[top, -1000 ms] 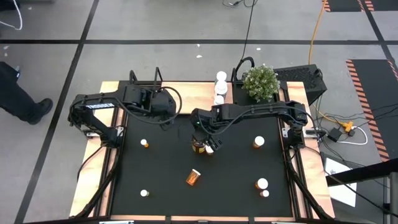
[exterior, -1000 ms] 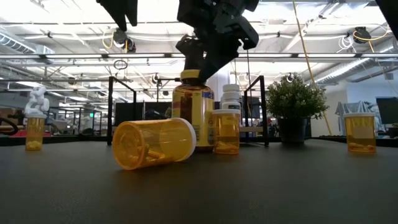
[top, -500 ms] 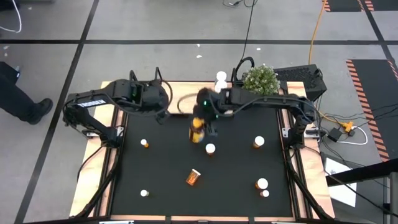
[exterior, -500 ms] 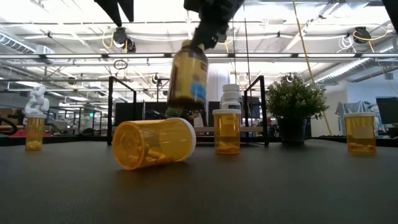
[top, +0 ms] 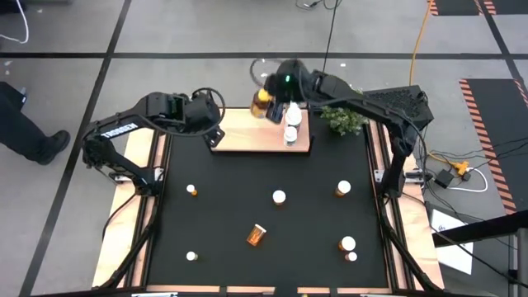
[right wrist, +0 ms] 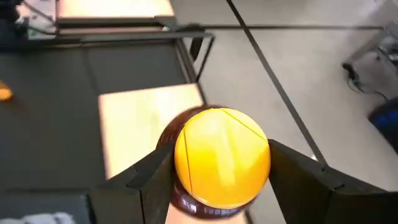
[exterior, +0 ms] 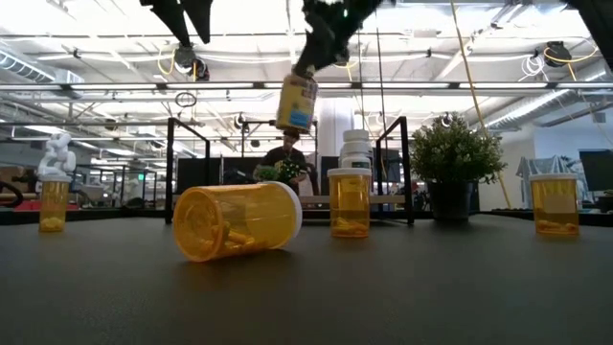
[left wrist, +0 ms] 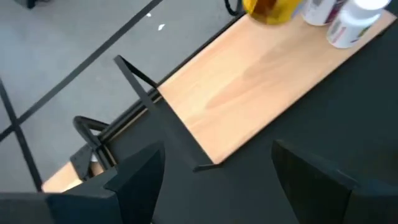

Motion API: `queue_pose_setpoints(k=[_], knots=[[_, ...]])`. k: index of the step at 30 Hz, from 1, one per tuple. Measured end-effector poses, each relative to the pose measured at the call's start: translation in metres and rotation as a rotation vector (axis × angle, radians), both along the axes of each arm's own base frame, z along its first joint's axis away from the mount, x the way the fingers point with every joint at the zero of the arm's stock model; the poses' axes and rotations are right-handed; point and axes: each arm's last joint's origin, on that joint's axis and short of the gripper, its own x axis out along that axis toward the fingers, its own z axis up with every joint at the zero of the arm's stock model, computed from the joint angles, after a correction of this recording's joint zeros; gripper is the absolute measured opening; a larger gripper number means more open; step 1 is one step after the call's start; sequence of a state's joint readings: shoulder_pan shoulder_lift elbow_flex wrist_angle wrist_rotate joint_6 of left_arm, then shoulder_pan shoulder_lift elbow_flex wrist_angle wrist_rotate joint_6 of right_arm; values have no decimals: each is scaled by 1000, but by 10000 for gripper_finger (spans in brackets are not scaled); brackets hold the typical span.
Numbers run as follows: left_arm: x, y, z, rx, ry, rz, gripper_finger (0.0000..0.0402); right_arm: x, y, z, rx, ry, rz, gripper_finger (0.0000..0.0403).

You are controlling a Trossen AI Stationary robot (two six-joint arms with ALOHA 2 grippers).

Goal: Pick and place medicine bottles onto shelf by color
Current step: Put the top yellow pill bottle on the shelf

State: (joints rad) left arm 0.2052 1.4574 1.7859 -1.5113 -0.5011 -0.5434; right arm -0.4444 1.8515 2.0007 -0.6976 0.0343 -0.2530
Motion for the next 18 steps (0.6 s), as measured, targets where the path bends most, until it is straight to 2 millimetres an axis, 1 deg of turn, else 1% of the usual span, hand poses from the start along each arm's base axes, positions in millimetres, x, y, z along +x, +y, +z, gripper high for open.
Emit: queue_pose_setpoints(k=[2,4,7,9,11,16,18], knots=[[0,5,0,12,8,-12,294,-2,-22,-5,8,-22,-1,223],[1,10,2,30,3,-28,294,-1,-40,-16,13,-24,-22,223],[2,19,3,52,-12,-34,294,1,-60,-36,55,11,-71,223],[2,25,4,65,-13,-33,294,5,-66,-50,70,44,-101,223],[1,29,5,68,-15,-32,294,8,-69,-59,88,63,-130,223],[-1,34,4,58,-8,-31,294,8,-72,-62,104,63,-171,223],[-1,35,4,59,-2,-36,294,8,-73,-67,105,67,-177,223]])
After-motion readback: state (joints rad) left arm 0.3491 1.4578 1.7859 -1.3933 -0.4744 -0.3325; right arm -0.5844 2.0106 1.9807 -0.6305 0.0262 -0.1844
